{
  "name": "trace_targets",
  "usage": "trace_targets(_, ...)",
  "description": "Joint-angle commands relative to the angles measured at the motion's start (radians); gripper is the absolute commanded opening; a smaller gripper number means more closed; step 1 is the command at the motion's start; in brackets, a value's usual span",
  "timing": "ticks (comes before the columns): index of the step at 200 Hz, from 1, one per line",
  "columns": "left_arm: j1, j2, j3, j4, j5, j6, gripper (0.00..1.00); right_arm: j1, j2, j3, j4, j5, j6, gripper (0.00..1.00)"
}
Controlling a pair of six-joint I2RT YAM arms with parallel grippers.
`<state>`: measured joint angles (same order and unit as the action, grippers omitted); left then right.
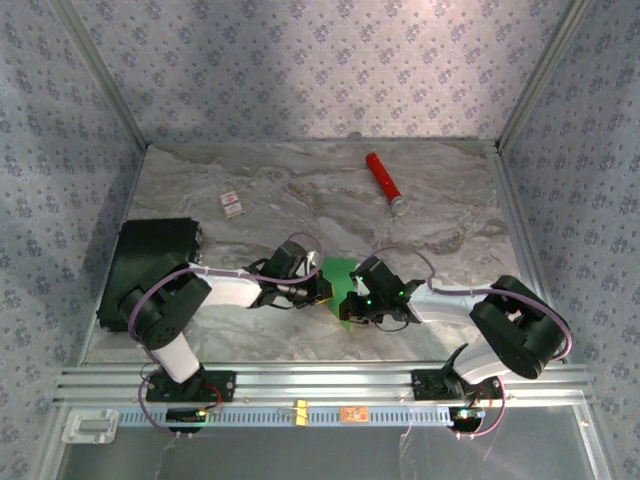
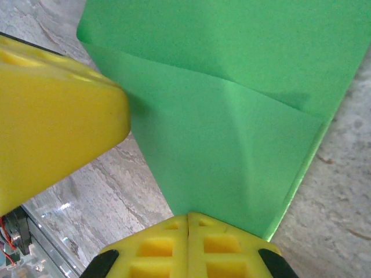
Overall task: Fold a paper plane with a square sheet of paper (pick it up from the middle)
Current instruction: Third fold the triangle at the center of the table.
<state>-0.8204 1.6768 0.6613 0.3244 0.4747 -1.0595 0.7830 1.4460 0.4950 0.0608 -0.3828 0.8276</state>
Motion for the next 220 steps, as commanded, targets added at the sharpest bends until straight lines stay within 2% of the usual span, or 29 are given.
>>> trace_targets(1, -0.019, -0.006, -0.023, 0.023, 0.010, -0.012, 0.03, -0.010, 0.022, -0.042, -0.098, 0.072, 0.015, 0.03)
trace_targets(27, -0.034, 0.030, -0.032, 0.057, 0.011, -0.028, 0.03, -0.012, 0.025, -0.048, -0.101, 0.074, 0.014, 0.03)
trace_targets(55, -0.027, 0.062, -0.039, 0.039, -0.043, -0.029, 0.02, -0.014, 0.027, -0.049, -0.108, 0.070, 0.002, 0.03)
trace_targets(90, 0.042, 0.081, -0.055, 0.046, -0.051, -0.020, 0.02, -0.013, 0.026, -0.053, -0.133, 0.078, -0.014, 0.02)
trace_targets(142, 0.133, 0.075, -0.007, -0.068, -0.045, 0.060, 0.02, -0.014, 0.026, -0.052, -0.145, 0.083, -0.028, 0.02)
trace_targets(220, 0.205, 0.076, 0.033, -0.150, -0.036, 0.097, 0.01, -0.034, 0.024, -0.034, -0.156, 0.062, -0.065, 0.02)
